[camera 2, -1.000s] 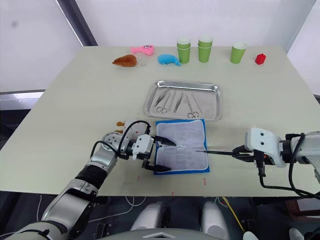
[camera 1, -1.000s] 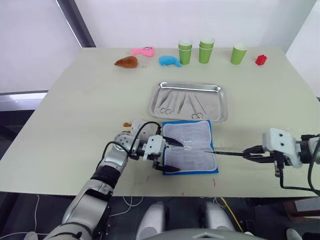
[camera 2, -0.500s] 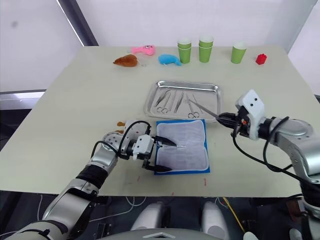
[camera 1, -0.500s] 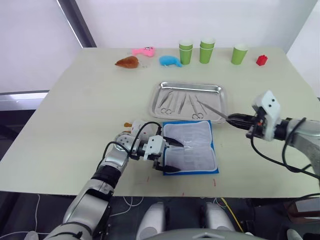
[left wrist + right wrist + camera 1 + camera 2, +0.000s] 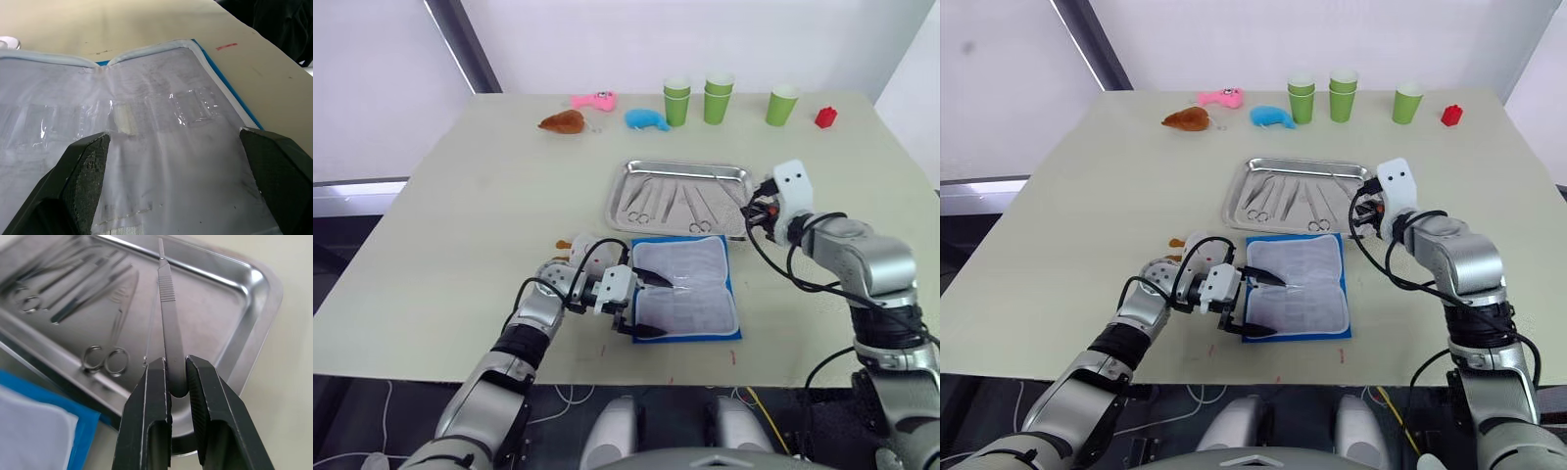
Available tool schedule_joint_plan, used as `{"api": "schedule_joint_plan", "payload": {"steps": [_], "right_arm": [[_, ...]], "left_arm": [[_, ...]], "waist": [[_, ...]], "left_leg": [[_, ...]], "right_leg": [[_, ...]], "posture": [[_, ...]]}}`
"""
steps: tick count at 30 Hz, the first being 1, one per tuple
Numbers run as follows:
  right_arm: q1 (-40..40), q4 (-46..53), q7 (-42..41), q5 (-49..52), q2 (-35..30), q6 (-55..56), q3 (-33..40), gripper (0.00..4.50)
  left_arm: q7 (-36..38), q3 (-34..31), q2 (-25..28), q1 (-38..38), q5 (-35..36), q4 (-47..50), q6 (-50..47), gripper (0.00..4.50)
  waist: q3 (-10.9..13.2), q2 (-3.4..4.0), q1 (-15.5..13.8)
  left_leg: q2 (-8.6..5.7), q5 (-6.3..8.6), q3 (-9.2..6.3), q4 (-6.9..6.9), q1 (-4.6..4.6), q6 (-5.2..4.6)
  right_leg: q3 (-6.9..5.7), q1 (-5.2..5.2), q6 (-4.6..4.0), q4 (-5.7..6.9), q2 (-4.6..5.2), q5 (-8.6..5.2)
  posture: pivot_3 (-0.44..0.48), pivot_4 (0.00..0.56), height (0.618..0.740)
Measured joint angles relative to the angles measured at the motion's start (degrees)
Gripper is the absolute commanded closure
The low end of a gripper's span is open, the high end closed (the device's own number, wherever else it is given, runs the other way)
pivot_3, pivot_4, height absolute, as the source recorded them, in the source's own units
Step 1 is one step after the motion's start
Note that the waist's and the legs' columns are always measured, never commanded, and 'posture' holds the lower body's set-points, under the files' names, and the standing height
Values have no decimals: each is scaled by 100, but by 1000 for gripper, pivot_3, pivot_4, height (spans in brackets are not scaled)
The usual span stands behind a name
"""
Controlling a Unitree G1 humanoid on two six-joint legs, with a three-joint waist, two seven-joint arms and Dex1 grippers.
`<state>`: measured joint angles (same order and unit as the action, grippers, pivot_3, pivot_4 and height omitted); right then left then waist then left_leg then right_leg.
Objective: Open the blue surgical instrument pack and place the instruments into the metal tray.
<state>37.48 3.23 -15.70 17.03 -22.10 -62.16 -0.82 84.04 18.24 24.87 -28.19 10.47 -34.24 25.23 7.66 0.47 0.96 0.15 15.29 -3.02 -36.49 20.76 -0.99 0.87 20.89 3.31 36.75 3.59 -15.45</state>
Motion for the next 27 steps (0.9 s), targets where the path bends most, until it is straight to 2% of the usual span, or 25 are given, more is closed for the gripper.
{"api": "schedule_joint_plan", "payload": {"steps": [4,13,22,23,24,27], "right_arm": [[410,-680,446,-213,422,-168,70,4498],[619,-1313,927,-376,1022,-261,230,4498],[728,-1580,1029,-480,1136,-132,413,4498],[728,-1580,988,-478,1135,-132,412,3497],[728,-1578,938,-476,1133,-132,407,3225],[725,-1558,855,-494,1115,-119,394,1772]], "left_arm": [[-6,0,20,4,11,1,0,0],[-9,0,20,4,15,2,-1,0],[-8,0,39,-1,15,1,-1,0],[-8,0,46,-1,15,1,-1,0],[-8,0,54,1,15,2,-2,0],[-8,0,68,5,16,5,-2,0]], "waist": [[-1,3,7],[-2,4,20],[-2,5,53],[-2,5,61],[-2,5,69],[-2,6,92]], "left_leg": [[0,0,-1,1,1,0],[0,0,-1,3,1,0],[0,0,-1,3,1,0],[0,0,-1,3,1,-1],[0,0,-1,3,1,-1],[0,-1,-1,2,0,-1]], "right_leg": [[0,5,0,4,-2,0],[0,6,0,6,-4,1],[1,7,0,7,-4,0],[1,6,0,7,-4,0],[1,6,0,7,-4,0],[2,6,1,7,-4,1]], "posture": [[0,150,739],[0,150,739],[0,150,739],[0,150,739],[0,150,739],[0,150,739]]}}
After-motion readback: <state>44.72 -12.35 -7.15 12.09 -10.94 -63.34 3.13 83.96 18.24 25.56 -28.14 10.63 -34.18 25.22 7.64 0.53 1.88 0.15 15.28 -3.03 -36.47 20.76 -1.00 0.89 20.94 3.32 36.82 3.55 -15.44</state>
